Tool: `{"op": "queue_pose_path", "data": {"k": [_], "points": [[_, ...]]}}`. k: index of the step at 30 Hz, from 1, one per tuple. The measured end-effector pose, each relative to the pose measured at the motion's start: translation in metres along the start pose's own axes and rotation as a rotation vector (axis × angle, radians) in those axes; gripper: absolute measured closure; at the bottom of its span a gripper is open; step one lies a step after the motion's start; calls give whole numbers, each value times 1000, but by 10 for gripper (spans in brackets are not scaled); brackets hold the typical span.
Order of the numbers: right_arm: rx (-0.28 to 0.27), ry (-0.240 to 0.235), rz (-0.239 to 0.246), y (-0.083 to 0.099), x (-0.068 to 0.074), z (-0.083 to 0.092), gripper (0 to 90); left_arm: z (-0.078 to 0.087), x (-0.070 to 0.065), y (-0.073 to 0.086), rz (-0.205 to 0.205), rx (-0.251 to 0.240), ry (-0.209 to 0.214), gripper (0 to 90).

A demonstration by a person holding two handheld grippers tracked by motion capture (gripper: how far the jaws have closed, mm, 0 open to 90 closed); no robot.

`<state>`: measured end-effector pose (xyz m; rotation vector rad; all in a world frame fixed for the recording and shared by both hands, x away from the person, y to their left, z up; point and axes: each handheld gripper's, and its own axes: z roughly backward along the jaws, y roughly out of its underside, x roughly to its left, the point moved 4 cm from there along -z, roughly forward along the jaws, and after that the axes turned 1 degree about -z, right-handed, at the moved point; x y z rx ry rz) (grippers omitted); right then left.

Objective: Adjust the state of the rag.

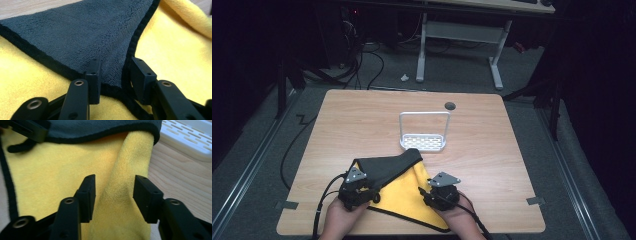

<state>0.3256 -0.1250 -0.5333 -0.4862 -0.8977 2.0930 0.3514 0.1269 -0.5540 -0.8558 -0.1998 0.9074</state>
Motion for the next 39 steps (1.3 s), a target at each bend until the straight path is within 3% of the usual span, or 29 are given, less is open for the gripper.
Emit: {"op": "queue_pose_path", "data": {"k": [2,3,5,8,10,12,14,17,18,19,20,23,25,27,30,31,32,35,39], "points": [[9,15,-7,1,0,-3,491,0,0,0,1,-1,2,616],[-4,4,-57,3,-6,-2,485,0,0,0,1,-2,4,616],[-22,-8,-80,3,-11,1,491,1,1,1,5,-3,7,616],[-79,43,-121,-2,-35,16,611,0,1,1,6,-6,9,617],[-67,81,-141,-1,-48,14,680,0,1,1,6,-5,9,617],[-12,80,-151,5,-54,3,677,0,1,1,7,-6,10,617],[27,29,-144,10,-48,-7,610,0,1,1,7,-6,8,617],[16,-18,-140,8,-33,-9,520,0,0,1,1,-6,3,617],[16,-18,-140,8,-33,-9,520,0,0,1,1,-6,3,617],[37,-3,-109,8,-27,-13,511,0,0,1,1,-6,3,617],[46,5,-102,10,-24,-15,533,0,0,1,0,-6,3,616],[37,-51,-132,12,-22,-15,724,0,0,1,0,-8,4,617],[33,-42,-101,12,-19,-13,857,0,1,1,-1,-8,4,618],[14,-10,-75,9,-21,-6,872,0,0,1,0,-9,4,618],[-25,18,-85,2,-31,9,873,0,0,1,-1,-9,2,618],[-80,63,-87,-8,-43,31,873,0,0,1,-3,-8,1,618],[-111,79,-91,-14,-49,42,870,0,0,1,-3,-9,1,618],[-178,87,-110,-28,-58,71,789,0,0,1,-3,-9,-1,619],[-186,116,-111,-28,-63,77,765,0,0,1,-4,-9,-2,620]]}}
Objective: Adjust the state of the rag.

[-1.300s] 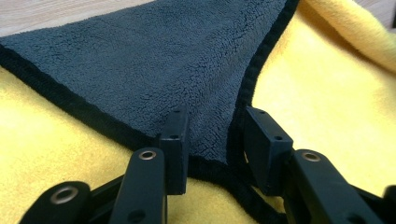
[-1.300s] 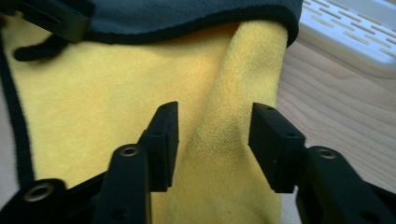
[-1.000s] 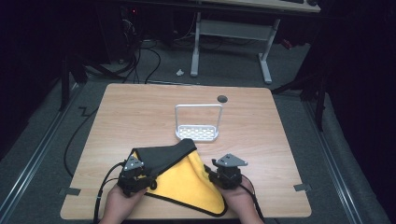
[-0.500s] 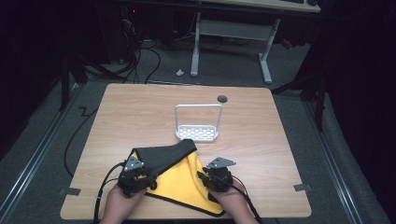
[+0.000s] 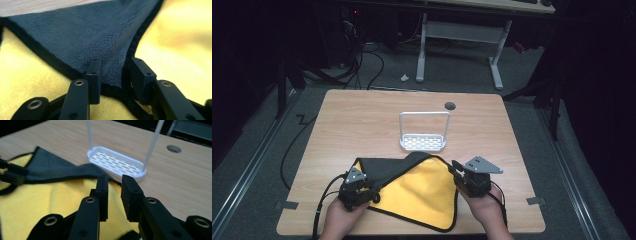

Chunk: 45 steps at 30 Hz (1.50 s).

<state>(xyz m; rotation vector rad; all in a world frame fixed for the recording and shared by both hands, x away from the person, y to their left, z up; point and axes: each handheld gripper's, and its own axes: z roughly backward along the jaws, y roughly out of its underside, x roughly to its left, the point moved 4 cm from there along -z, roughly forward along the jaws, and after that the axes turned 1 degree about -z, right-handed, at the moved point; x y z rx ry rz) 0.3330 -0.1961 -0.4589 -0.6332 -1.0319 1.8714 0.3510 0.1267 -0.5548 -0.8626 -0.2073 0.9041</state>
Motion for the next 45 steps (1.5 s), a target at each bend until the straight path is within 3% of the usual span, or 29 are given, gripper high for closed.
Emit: {"op": "queue_pose_path", "data": {"k": [7,10,13,15,20,21,22,24,26,27,28,29,32,34,37,41,43,44,45], "points": [[149,67,-82,47,-31,-38,754,0,-1,0,-2,-2,-3,619],[186,59,-82,60,-31,-44,736,0,-1,0,-9,0,-6,626],[211,38,-71,75,-18,-40,707,0,-4,1,-16,10,4,663],[217,23,-49,80,-10,-33,694,0,-6,1,-21,16,11,680],[238,13,-13,96,-2,-16,693,-2,-33,3,-65,53,68,698],[249,18,-16,100,-4,-14,693,-2,-33,3,-65,53,68,699],[240,21,-19,102,-7,-12,695,-4,-46,3,-92,73,87,701],[244,45,-30,105,-16,-7,706,-4,-52,4,-100,81,106,704],[237,63,-41,109,-27,-2,709,-6,-68,5,-120,100,162,713],[237,63,-41,109,-27,-2,709,-6,-68,5,-120,100,162,724],[234,84,-64,112,-40,3,713,-8,-78,5,-130,109,206,730],[233,98,-73,114,-45,5,715,-9,-83,5,-138,106,219,745],[234,130,-74,116,-55,8,715,-10,-93,3,-177,93,216,810],[232,136,-75,116,-56,9,715,-8,-96,-2,-182,71,220,896],[227,141,-68,116,-56,8,715,0,-91,-12,-187,23,189,898],[222,142,-68,117,-56,8,715,10,-75,-20,-157,-19,149,898],[221,142,-71,117,-56,9,715,10,-73,-19,-132,-19,169,897],[220,140,-72,117,-56,9,716,8,-76,-16,-131,-12,185,864],[219,138,-75,117,-56,9,716,5,-81,-13,-142,6,198,735]]}}
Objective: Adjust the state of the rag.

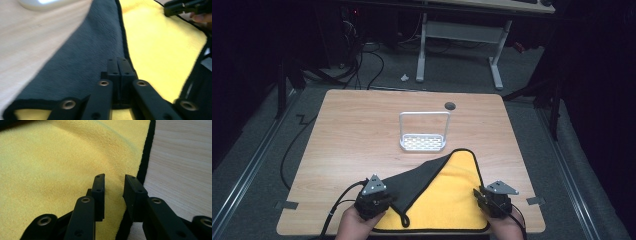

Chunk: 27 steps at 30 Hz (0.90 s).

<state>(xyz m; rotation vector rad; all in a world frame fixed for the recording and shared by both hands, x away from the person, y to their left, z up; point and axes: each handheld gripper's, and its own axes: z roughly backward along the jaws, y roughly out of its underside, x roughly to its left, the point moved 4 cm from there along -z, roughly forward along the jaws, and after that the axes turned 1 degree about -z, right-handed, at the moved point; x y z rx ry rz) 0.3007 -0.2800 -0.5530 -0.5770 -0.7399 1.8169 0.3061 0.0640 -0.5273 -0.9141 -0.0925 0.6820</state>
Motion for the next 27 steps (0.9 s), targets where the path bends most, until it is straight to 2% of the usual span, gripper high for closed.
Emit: {"op": "queue_pose_path", "data": {"k": [3,6,7,8,11,12,15,16,18,21,24,27], "points": [[-2,-2,-1,0,0,0,716,-13,-14,8,-52,57,21,588],[-3,-2,-3,0,0,0,716,-24,-19,13,-80,103,-4,512],[-2,-1,-5,1,0,0,716,-26,-19,14,-92,96,-27,522],[-4,-2,-6,1,0,0,717,-26,-19,15,-104,91,-57,592],[-6,-5,-8,1,0,0,717,-25,-17,15,-84,88,-50,742],[-5,-5,-9,1,0,1,717,-23,-15,14,-60,83,-36,777],[-5,-5,-11,1,0,1,717,-18,-12,12,-32,68,-27,822],[-6,-5,-10,1,0,1,717,-13,-12,7,-39,53,-33,867],[-6,-4,-7,1,0,1,717,-6,-10,-1,-63,30,-52,875],[-4,-3,-6,1,0,1,719,8,12,-21,-56,-8,-96,880],[-2,-5,-7,2,-1,2,719,19,52,-43,-26,-32,-175,881],[-2,-6,-12,3,-1,3,720,20,90,-60,-8,-31,-260,881]]}}
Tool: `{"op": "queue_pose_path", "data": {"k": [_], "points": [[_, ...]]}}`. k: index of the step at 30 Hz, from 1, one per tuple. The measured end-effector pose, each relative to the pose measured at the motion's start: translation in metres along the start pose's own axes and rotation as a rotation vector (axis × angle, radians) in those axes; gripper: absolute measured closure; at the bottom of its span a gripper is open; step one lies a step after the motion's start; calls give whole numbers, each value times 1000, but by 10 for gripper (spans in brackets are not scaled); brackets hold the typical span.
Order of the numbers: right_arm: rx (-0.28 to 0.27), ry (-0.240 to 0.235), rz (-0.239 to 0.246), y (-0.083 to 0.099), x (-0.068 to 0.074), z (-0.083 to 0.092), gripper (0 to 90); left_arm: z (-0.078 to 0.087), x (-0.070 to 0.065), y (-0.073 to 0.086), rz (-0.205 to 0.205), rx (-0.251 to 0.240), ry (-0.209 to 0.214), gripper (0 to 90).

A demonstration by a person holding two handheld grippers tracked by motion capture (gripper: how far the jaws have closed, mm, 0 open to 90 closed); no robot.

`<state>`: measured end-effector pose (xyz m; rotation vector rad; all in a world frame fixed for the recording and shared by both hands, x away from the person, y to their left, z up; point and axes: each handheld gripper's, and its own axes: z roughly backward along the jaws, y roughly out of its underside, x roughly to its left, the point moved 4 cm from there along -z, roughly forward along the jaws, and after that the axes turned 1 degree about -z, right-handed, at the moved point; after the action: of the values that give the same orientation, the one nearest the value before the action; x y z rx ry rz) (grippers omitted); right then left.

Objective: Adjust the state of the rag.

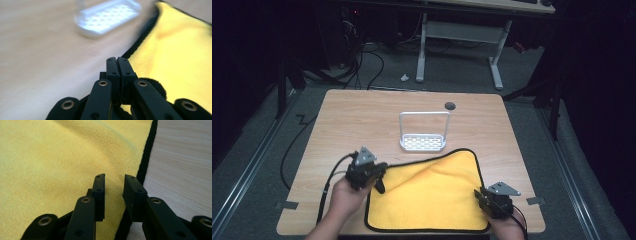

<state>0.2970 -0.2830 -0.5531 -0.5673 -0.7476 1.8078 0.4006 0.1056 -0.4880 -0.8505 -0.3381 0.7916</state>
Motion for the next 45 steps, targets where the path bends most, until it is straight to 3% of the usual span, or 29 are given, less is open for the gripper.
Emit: {"op": "queue_pose_path", "data": {"k": [4,6,9,10,11,14,15,16,17,18,19,21,23,25,29,31,32,34,38,41,42,45], "points": [[3,1,0,1,-1,1,720,-19,37,-9,56,20,-76,854],[4,3,0,2,-1,2,720,-23,51,-9,96,18,-99,768],[4,4,4,2,-2,3,719,-13,61,-8,132,-29,-133,692],[4,3,4,2,-3,3,719,-7,61,-7,145,-59,-125,688],[5,1,5,2,-3,3,719,-3,56,-5,155,-75,-87,689],[8,-2,2,2,-3,3,714,-3,23,15,81,-22,7,686],[6,-3,2,1,-3,3,706,-3,23,15,81,-22,7,683],[-6,-3,2,0,-2,4,703,-7,11,24,68,4,37,678],[-23,-1,4,-2,-2,6,703,-13,-9,42,33,57,66,672],[-35,3,3,-4,-2,6,703,-15,-16,50,17,71,68,669],[-34,7,0,-6,-2,5,701,-15,-16,50,17,71,68,668],[-10,6,-6,-8,-3,-2,700,-20,-29,65,-11,112,72,667],[2,7,-11,-8,-5,-8,701,-20,-32,68,-16,107,68,661],[12,14,-22,-7,-5,-6,701,-16,-37,73,-4,94,92,659],[12,35,-19,1,-7,2,699,-10,-49,79,-38,85,124,644],[13,38,-25,2,-7,4,694,-9,-51,80,-36,91,134,638],[7,41,-15,1,-6,5,658,-7,-49,77,-31,84,149,604],[-31,24,-1,-6,-1,9,635,-6,-37,71,-3,38,124,589],[-130,-38,41,-24,23,17,598,-14,3,58,95,-18,51,544],[-152,-74,94,-34,43,16,605,-26,21,48,134,-33,12,532],[-152,-74,94,-34,43,16,605,-26,21,48,134,-33,12,528],[-134,-103,159,-41,65,9,605,-43,34,38,182,-29,-8,514]]}}
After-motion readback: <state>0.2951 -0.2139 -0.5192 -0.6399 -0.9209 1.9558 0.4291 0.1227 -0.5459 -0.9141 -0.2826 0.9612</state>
